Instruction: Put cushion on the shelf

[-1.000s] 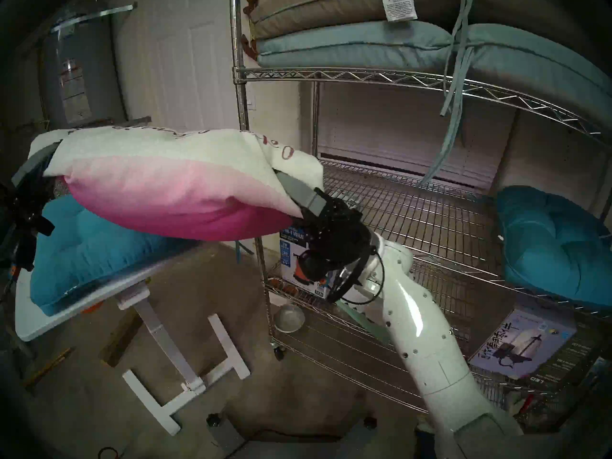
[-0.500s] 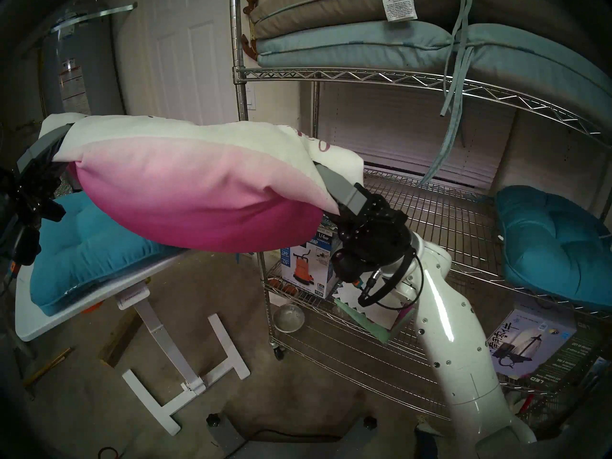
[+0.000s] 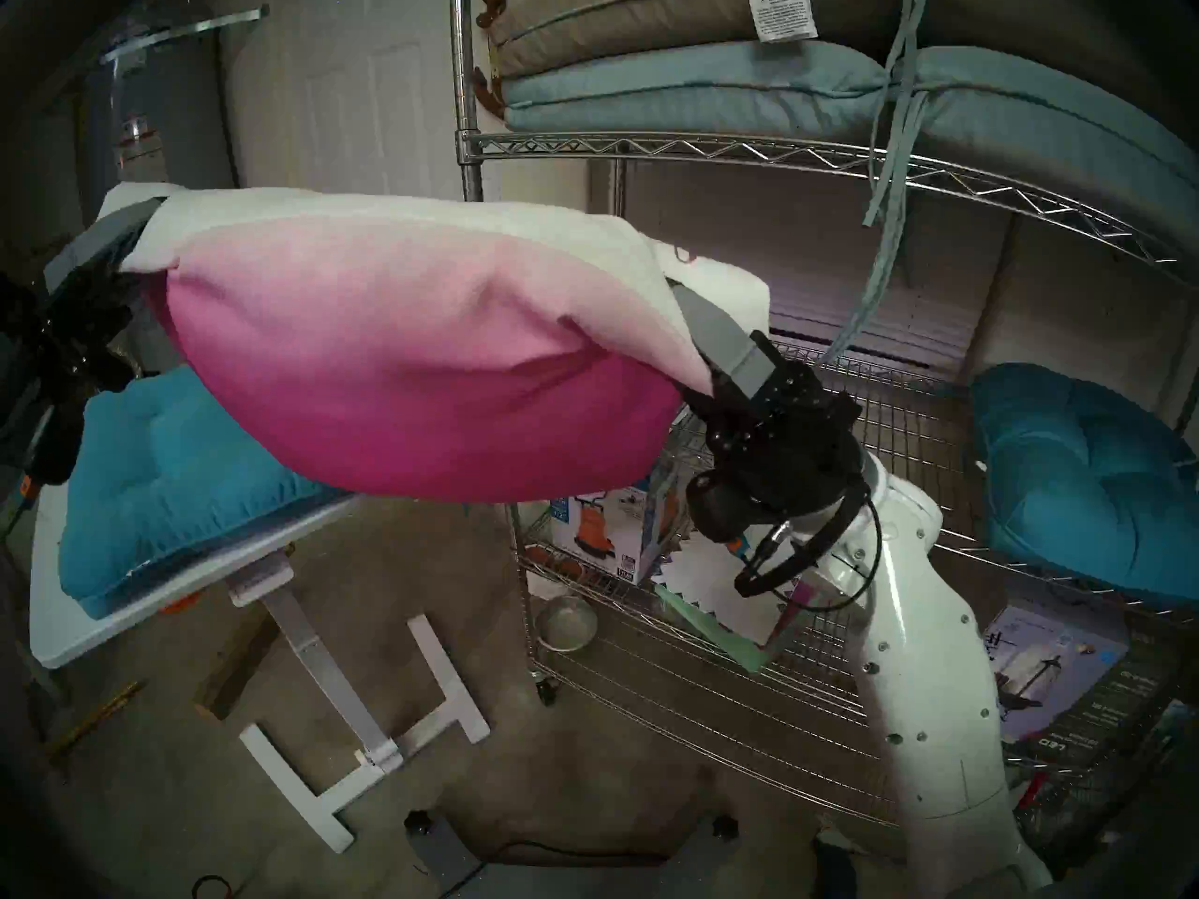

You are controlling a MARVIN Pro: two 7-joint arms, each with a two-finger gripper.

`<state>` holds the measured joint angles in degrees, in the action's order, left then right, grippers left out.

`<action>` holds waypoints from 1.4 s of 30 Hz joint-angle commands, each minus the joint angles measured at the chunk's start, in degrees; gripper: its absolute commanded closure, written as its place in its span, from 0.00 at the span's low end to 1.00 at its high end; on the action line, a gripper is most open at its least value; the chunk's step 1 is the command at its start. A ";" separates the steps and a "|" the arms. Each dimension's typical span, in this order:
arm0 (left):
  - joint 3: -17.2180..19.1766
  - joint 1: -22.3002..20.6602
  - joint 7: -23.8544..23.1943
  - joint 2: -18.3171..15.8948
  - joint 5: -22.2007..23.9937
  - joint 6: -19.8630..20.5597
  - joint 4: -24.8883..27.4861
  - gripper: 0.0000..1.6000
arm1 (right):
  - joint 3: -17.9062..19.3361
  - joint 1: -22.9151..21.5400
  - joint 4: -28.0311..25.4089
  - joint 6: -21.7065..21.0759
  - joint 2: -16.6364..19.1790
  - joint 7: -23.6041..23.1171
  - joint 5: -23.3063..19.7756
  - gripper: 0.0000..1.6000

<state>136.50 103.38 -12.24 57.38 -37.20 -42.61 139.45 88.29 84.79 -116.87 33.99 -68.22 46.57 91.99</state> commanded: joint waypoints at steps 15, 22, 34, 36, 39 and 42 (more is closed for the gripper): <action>-17.31 -11.85 -9.58 -5.37 -14.74 18.57 -2.15 1.00 | 1.43 -8.37 5.97 -1.98 -5.79 -17.99 -7.31 1.00; -22.68 -16.19 -9.71 -6.78 -17.16 21.45 -2.98 1.00 | 4.27 -11.47 9.90 -1.41 -4.61 -18.85 -7.93 1.00; -32.22 -23.87 -10.61 -7.24 -19.00 25.72 -2.27 1.00 | 9.90 -11.75 12.10 0.22 -1.80 -18.47 -8.74 1.00; -33.62 -24.98 -10.68 -7.35 -19.52 26.23 -2.53 1.00 | 10.83 -11.60 12.57 0.56 -1.38 -18.22 -8.92 1.00; -35.34 -26.72 -10.78 -7.50 -20.28 26.90 -3.06 1.00 | 12.02 -11.71 13.42 1.15 -0.83 -17.84 -9.13 1.00; -35.91 -28.21 -10.73 -7.86 -20.66 27.11 -3.87 1.00 | 12.78 -12.02 13.38 1.61 -0.49 -17.90 -9.33 1.00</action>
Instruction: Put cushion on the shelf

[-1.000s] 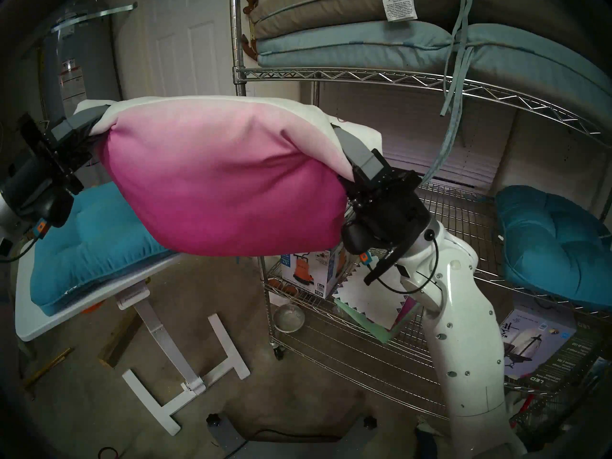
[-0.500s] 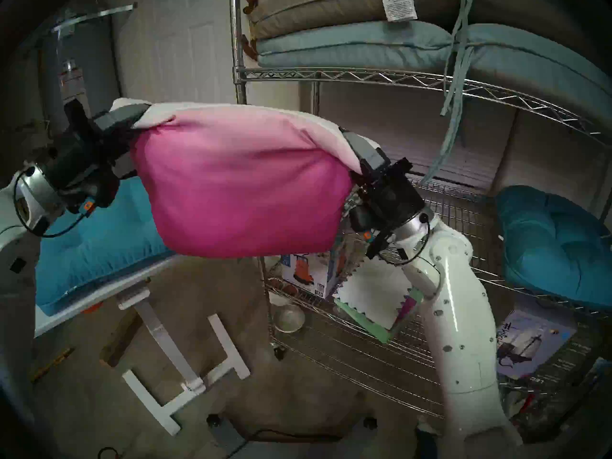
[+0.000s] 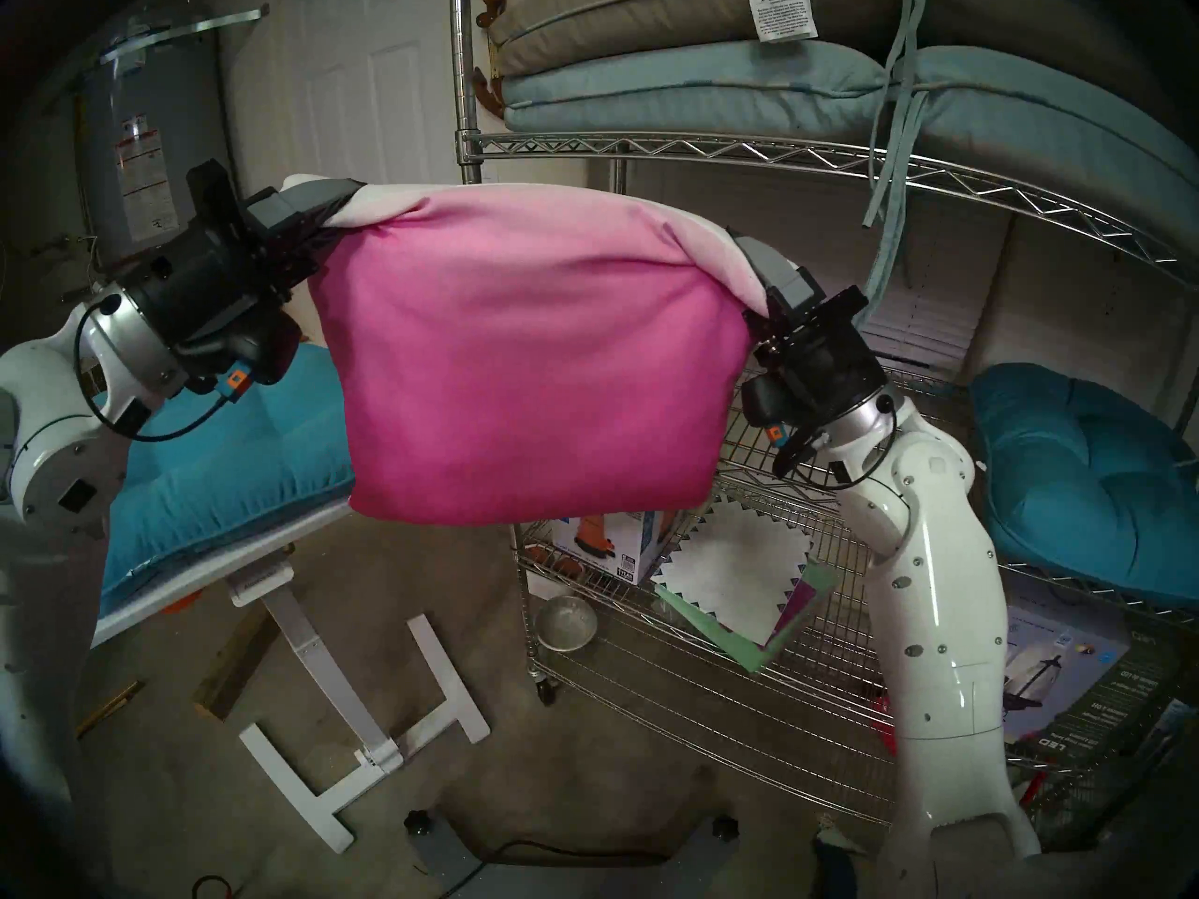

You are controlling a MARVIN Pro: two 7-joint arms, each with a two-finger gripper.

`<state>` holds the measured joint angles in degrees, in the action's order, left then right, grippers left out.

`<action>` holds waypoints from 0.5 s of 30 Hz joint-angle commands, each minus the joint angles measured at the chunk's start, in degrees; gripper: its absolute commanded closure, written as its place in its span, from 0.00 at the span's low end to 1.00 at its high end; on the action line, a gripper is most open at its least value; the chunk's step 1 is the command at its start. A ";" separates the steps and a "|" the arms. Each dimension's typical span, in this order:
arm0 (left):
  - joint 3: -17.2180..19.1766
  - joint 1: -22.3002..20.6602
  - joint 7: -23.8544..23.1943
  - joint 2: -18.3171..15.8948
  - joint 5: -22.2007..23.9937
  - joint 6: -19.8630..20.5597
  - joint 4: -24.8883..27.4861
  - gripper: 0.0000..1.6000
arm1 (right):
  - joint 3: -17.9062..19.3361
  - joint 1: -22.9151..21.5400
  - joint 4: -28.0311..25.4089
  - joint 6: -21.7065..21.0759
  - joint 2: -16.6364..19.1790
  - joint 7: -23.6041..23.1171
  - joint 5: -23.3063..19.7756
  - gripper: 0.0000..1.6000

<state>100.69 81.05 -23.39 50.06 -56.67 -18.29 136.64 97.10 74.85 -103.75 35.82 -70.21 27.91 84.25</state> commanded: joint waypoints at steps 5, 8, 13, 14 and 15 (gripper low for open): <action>-0.23 -8.57 0.69 -1.31 -1.74 2.52 -3.36 1.00 | 4.44 -3.31 1.66 0.51 1.89 0.89 -1.53 1.00; 0.41 -9.12 1.24 -2.15 -2.34 1.97 -5.33 1.00 | 4.18 -4.98 2.68 0.96 2.17 0.73 -1.30 1.00; 0.02 -12.67 1.28 -2.85 -2.82 0.92 -10.16 1.00 | 2.70 -8.08 4.23 1.97 2.18 0.18 -0.76 1.00; 0.34 -12.51 1.64 -3.20 -3.05 0.73 -10.90 1.00 | 2.19 -8.63 4.70 2.19 2.12 0.11 -0.59 1.00; -0.17 -13.91 1.43 -3.23 -3.13 0.43 -12.06 1.00 | 1.80 -9.20 5.16 2.25 1.99 -0.02 -0.42 1.00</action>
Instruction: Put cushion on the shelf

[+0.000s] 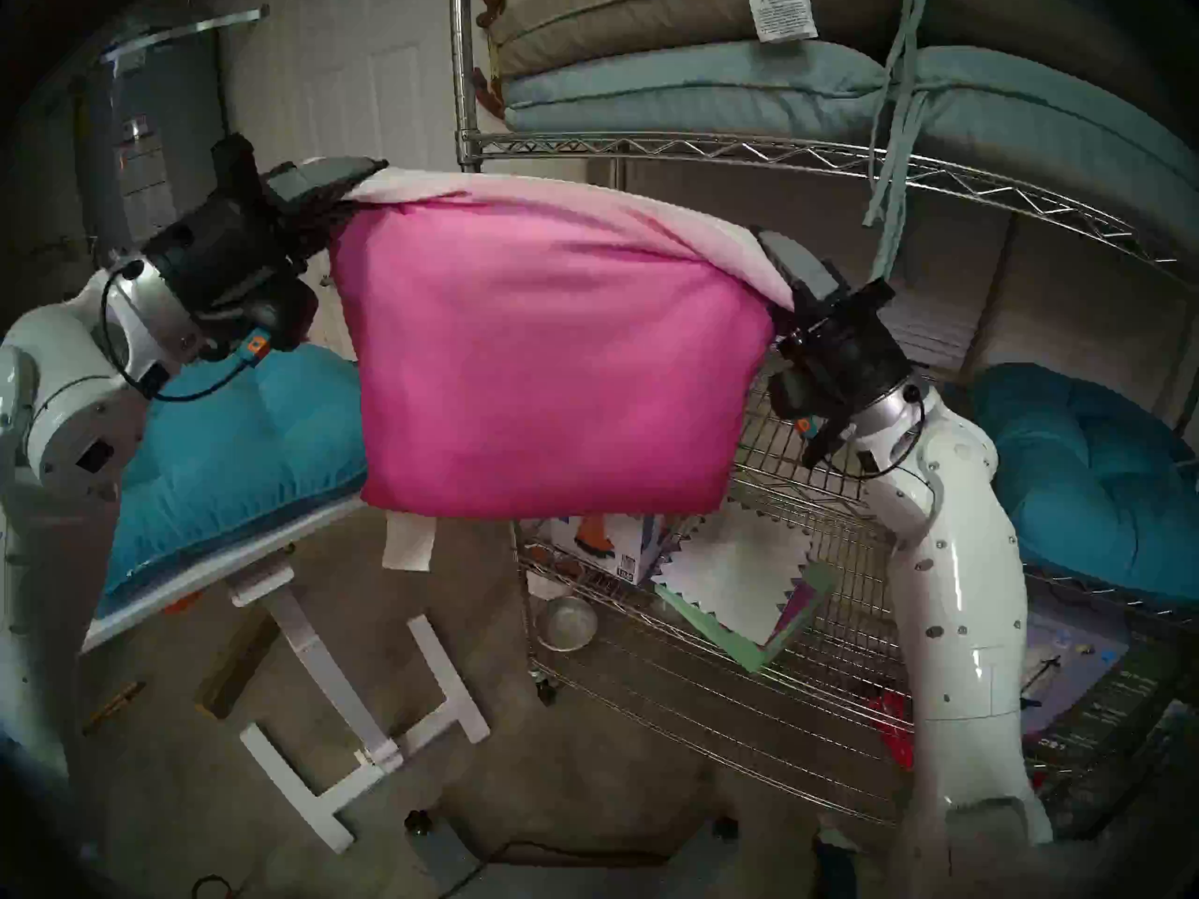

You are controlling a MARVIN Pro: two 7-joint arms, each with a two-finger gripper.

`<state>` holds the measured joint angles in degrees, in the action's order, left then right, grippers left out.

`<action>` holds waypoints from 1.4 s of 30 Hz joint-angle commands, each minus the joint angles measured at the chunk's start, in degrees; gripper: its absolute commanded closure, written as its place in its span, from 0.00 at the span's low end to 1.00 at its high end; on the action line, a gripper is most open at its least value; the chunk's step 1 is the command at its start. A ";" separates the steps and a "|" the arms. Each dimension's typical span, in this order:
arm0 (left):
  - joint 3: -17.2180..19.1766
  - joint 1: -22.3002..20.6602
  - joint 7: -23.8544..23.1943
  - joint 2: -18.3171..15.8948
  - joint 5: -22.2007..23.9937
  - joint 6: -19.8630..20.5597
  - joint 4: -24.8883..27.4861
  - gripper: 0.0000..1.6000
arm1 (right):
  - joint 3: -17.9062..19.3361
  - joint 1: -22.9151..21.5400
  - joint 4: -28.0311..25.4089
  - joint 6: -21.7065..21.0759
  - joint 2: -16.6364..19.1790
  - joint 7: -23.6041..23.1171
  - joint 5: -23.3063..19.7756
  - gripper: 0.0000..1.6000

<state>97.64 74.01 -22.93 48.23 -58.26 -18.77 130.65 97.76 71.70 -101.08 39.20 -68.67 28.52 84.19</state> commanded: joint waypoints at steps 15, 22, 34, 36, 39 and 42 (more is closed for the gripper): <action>3.16 -9.08 2.80 -2.37 -1.82 -2.43 -15.50 1.00 | -2.68 -11.58 12.09 -0.65 0.31 -2.68 2.85 1.00; 2.70 -9.34 4.93 -2.42 -1.61 -4.86 -20.10 1.00 | -5.15 -13.15 15.98 -1.24 -0.64 -2.54 5.23 1.00; 0.53 -12.41 8.56 -1.53 -0.35 -8.89 -28.56 1.00 | -8.77 -17.22 21.12 -3.11 -3.16 -2.67 10.57 1.00; -1.11 -13.94 9.06 -0.77 -0.23 -9.28 -29.73 1.00 | -9.27 -18.42 22.77 -3.20 -3.42 -2.88 11.37 1.00; -3.85 -15.35 9.30 0.70 -0.40 -9.25 -29.79 1.00 | -9.60 -20.21 25.51 -3.24 -3.70 -3.03 12.29 1.00; -6.75 -15.65 9.35 2.70 -0.87 -9.00 -29.12 1.00 | -9.11 -21.28 28.19 -3.03 -3.10 -3.34 12.83 1.00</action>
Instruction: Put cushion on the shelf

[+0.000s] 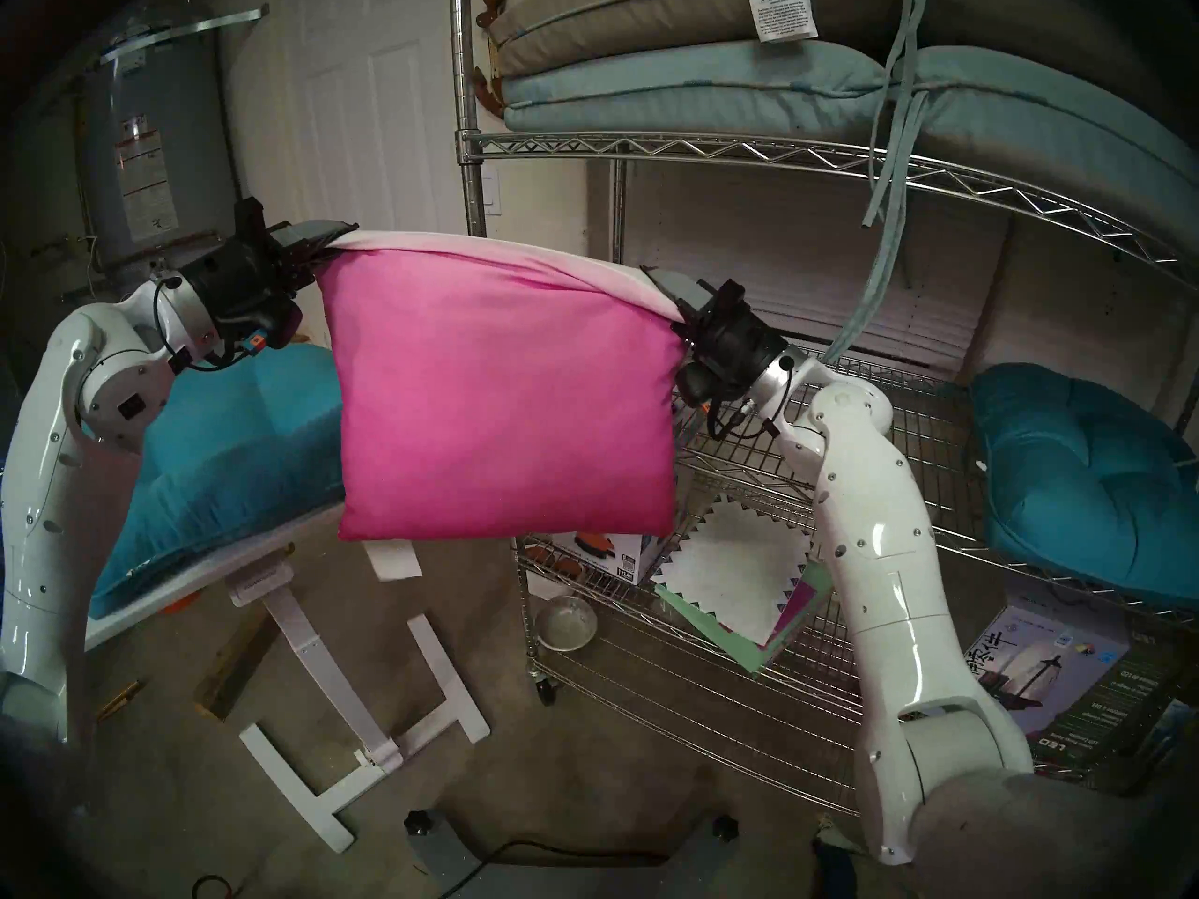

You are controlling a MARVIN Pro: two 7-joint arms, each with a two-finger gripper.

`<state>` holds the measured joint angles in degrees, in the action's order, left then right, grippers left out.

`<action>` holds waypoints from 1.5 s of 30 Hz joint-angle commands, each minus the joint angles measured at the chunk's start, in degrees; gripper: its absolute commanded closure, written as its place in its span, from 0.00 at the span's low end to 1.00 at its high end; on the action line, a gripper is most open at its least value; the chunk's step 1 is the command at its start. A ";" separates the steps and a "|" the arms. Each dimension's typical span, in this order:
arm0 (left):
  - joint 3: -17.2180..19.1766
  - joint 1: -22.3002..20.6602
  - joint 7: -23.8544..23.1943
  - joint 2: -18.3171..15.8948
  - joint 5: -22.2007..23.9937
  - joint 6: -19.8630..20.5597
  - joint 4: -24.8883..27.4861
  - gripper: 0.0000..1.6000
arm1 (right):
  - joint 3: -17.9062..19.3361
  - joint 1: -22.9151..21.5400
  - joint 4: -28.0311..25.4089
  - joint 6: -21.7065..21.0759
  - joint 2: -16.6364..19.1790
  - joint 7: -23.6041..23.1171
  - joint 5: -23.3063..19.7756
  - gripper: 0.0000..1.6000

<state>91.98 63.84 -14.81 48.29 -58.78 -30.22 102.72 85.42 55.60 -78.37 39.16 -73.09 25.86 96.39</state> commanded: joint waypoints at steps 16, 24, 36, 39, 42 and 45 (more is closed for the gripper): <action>-14.21 -12.50 -0.30 11.25 -3.65 3.79 -5.73 1.00 | 6.96 -10.40 16.78 -1.20 5.24 -1.54 1.99 1.00; -16.81 -15.99 -0.77 13.29 -5.55 5.28 -10.83 1.00 | 7.28 -12.73 20.48 0.03 5.58 -1.92 2.07 1.00; -18.18 -20.74 -1.10 14.92 -8.03 6.37 -18.79 1.00 | 5.83 -16.18 23.88 1.82 4.41 -3.02 2.58 1.00; -18.67 -21.84 -1.16 15.72 -8.59 6.41 -20.53 1.00 | 5.52 -17.00 24.74 2.13 4.24 -3.46 2.74 1.00; -19.33 -23.04 -1.21 16.78 -9.16 6.45 -22.30 1.00 | 5.26 -17.79 25.78 2.39 4.25 -3.97 2.96 1.00; -20.10 -24.05 -1.22 17.93 -9.70 6.48 -23.84 1.00 | 5.11 -18.42 26.81 2.58 4.45 -4.49 3.21 1.00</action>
<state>72.08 44.57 -16.04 64.40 -67.53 -24.69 81.36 88.96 42.04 -53.00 43.53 -70.77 22.20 99.12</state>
